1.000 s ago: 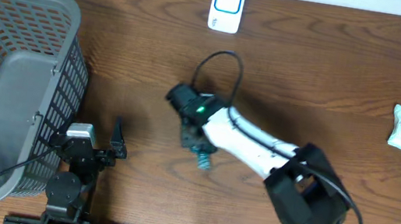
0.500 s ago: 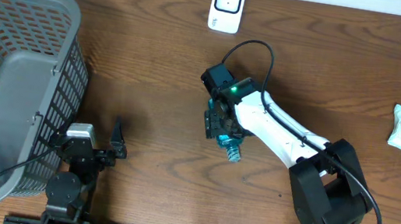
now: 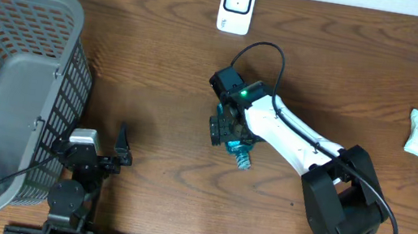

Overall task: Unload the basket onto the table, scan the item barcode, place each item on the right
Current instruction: 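Grasp the Listerine bottle with the right gripper and lift it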

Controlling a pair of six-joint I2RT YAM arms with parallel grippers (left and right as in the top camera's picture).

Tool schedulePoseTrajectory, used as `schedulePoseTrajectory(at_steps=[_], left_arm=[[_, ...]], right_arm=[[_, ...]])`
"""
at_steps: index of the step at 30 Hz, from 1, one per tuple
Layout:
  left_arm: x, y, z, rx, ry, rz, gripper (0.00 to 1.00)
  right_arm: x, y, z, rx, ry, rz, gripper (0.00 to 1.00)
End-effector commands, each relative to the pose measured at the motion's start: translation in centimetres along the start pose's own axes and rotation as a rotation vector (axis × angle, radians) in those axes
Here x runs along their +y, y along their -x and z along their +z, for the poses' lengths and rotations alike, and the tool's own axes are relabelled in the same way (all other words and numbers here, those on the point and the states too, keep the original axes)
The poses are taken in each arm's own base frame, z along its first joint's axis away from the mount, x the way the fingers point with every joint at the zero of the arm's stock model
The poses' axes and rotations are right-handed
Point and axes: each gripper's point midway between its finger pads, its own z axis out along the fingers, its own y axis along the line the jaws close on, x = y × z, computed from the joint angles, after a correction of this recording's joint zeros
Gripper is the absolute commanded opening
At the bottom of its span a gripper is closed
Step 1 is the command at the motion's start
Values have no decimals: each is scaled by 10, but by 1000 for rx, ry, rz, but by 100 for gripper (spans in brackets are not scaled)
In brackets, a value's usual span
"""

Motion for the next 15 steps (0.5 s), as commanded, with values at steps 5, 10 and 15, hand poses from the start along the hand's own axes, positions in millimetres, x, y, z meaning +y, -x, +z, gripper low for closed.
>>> schedulePoseTrajectory(at_steps=[5,10,15], left_arm=[[5,-17,1,46,26,-3,100],[5,-17,1,46,26,-3,100],[5,-17,1,46,26,-3,100]], right_arm=[[0,6,-8,-28,6,-3,99],[-10,18,-8,-89,-58,1,99],[-11,25,0,-114,-80,4,99]])
